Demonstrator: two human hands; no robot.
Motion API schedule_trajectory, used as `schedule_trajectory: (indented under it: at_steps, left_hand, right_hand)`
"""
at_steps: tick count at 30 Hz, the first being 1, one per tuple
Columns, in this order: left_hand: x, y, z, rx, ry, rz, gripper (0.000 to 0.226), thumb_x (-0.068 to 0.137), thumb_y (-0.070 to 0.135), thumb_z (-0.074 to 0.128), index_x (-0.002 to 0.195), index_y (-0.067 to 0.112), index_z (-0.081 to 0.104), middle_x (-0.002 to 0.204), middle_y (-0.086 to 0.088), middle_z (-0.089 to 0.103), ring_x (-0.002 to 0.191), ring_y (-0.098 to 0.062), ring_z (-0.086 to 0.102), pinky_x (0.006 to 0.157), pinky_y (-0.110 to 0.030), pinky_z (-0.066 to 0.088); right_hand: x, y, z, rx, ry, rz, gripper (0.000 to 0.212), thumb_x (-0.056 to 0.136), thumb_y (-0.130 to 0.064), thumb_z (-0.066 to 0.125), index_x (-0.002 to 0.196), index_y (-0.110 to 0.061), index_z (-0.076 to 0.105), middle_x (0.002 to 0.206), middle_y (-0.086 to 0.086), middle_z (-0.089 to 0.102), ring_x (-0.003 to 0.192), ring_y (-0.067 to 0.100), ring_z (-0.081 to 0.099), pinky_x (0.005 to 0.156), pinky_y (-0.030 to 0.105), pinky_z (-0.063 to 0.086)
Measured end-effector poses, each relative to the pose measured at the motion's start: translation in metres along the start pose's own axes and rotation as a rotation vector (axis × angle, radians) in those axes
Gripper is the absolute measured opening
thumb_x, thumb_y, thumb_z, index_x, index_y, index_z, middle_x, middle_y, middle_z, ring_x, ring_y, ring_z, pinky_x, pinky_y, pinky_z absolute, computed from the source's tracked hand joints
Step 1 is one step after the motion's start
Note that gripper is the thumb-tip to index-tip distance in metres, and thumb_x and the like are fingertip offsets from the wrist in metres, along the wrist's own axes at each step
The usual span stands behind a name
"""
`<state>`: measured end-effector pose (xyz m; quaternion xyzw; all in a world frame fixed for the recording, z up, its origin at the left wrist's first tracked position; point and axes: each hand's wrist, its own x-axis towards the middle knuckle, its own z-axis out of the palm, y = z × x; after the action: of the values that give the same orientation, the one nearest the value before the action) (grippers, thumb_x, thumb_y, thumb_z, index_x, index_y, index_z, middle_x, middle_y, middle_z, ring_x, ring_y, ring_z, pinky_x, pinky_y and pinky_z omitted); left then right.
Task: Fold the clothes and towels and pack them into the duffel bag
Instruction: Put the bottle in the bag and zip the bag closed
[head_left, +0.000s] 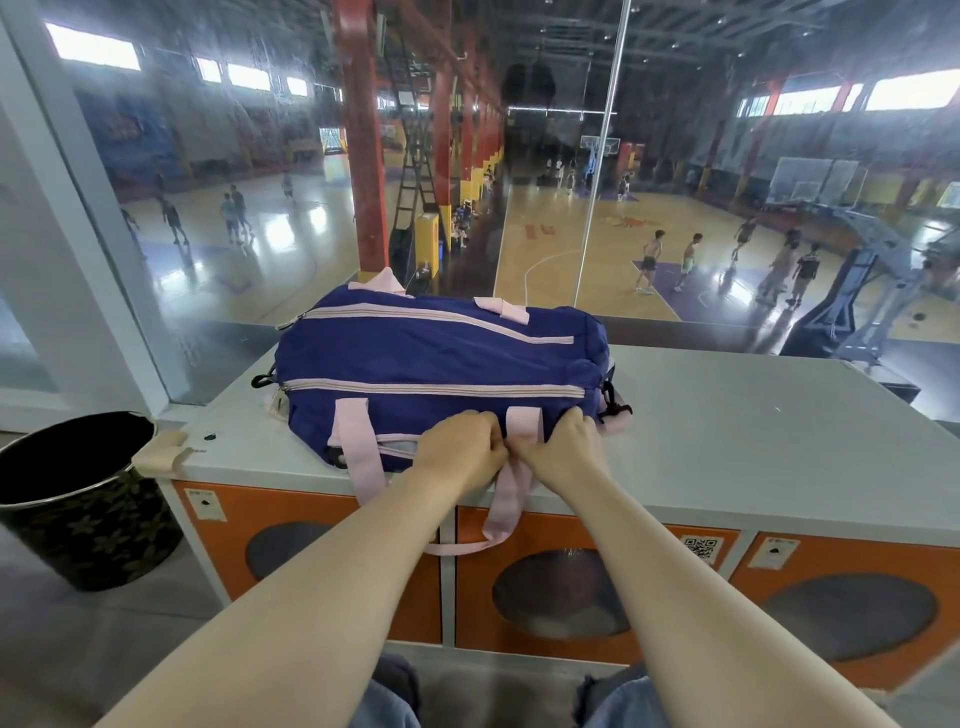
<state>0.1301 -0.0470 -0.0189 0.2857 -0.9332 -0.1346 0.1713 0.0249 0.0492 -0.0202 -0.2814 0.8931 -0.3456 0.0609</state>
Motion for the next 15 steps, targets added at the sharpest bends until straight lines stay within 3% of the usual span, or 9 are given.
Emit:
schedule_trajectory:
  at_steps: [4, 7, 15]
  left_hand:
    - [-0.0002, -0.0039, 0.0016, -0.002, 0.01, 0.023, 0.012, 0.095, 0.035, 0.051, 0.097, 0.026, 0.059, 0.097, 0.005, 0.059, 0.082, -0.013, 0.054, 0.067, -0.028, 0.043]
    - [0.0013, -0.0021, 0.0026, 0.032, 0.033, 0.02, 0.013, 0.096, 0.032, 0.05, 0.1, 0.025, 0.059, 0.099, 0.005, 0.061, 0.086, -0.015, 0.057, 0.069, -0.03, 0.047]
    - [0.0042, -0.0018, 0.0019, 0.097, 0.079, 0.002, 0.009, 0.094, 0.02, 0.056, 0.102, 0.021, 0.059, 0.1, 0.0, 0.06, 0.087, -0.019, 0.059, 0.076, -0.036, 0.053]
  right_hand:
    - [0.0029, 0.0009, 0.004, 0.095, 0.021, 0.019, 0.05, 0.076, -0.043, 0.074, 0.111, -0.011, 0.058, 0.099, 0.006, 0.065, 0.084, 0.02, 0.061, 0.062, 0.026, 0.047]
    - [0.0038, 0.0021, 0.0014, 0.11, -0.004, 0.008, 0.031, 0.082, -0.039, 0.071, 0.093, -0.012, 0.061, 0.08, 0.003, 0.061, 0.071, 0.018, 0.057, 0.049, 0.02, 0.036]
    - [0.0081, -0.0008, 0.0001, 0.111, -0.016, -0.009, 0.033, 0.086, -0.036, 0.068, 0.064, -0.022, 0.048, 0.06, -0.003, 0.051, 0.057, 0.013, 0.05, 0.045, 0.02, 0.03]
